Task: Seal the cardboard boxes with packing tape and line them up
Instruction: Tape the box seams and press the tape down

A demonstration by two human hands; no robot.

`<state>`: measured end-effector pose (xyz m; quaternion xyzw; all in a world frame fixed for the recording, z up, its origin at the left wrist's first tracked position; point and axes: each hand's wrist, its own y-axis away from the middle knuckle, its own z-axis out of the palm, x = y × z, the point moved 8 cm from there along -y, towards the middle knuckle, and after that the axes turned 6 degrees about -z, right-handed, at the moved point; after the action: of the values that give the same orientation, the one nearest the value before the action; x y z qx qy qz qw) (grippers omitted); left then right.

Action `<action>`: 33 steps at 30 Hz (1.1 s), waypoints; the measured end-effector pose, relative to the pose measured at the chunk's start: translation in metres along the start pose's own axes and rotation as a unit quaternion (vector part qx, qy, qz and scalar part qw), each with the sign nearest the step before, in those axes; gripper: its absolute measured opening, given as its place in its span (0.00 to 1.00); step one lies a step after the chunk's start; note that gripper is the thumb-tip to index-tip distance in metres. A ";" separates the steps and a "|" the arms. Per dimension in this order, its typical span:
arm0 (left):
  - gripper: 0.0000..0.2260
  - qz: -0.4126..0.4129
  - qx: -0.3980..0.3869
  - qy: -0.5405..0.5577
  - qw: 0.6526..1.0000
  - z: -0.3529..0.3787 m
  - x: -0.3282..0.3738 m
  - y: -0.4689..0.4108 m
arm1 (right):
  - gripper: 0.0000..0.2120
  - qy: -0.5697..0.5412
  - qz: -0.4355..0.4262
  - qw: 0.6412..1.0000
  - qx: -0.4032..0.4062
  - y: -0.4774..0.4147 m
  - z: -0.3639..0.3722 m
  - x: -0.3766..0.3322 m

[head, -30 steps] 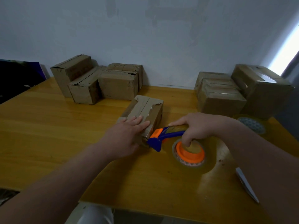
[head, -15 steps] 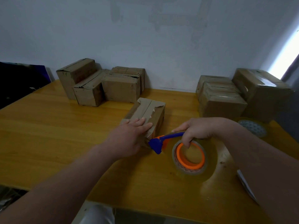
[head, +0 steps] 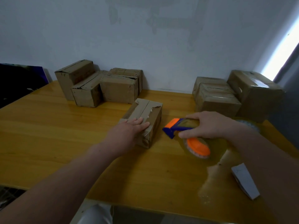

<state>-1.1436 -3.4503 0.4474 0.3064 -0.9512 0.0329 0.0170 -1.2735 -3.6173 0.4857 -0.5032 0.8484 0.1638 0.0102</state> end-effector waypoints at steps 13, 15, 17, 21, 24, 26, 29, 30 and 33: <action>0.15 -0.018 0.080 -0.007 0.997 -0.027 -0.005 -0.001 | 0.30 0.076 0.071 0.980 0.168 -0.004 0.042 0.017; 0.14 -0.040 0.089 0.019 0.995 -0.051 -0.005 -0.005 | 0.28 0.076 0.061 0.982 0.160 -0.006 0.046 0.015; 0.12 -0.032 0.119 0.040 0.992 -0.080 -0.003 -0.010 | 0.29 0.074 0.059 0.982 0.161 -0.005 0.043 0.014; 0.11 0.014 0.139 0.056 0.989 -0.126 0.005 -0.019 | 0.27 0.031 0.010 0.974 0.223 0.002 0.021 0.002; 0.10 0.050 0.108 0.059 0.991 -0.138 0.016 -0.026 | 0.27 -0.081 -0.073 0.958 0.265 0.008 0.002 -0.019; 0.09 0.069 0.072 0.057 0.993 -0.132 0.026 -0.029 | 0.25 -0.162 -0.113 0.946 0.257 0.010 -0.006 -0.033; 0.08 0.064 0.091 0.054 0.992 -0.124 0.035 -0.029 | 0.20 -0.310 -0.134 0.920 0.197 0.011 -0.002 -0.047; 0.10 0.049 0.119 0.047 0.991 -0.124 0.035 -0.027 | 0.17 -0.345 -0.138 0.910 0.184 0.011 0.001 -0.049; 0.14 0.018 0.216 0.007 0.976 -0.132 0.037 -0.007 | 0.15 -0.382 -0.147 0.897 0.168 0.016 0.004 -0.055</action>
<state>-1.1678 -3.4678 0.5812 0.2853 -0.9268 0.2402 -0.0433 -1.2607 -3.5625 0.4961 -0.5119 0.7104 0.1954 0.4417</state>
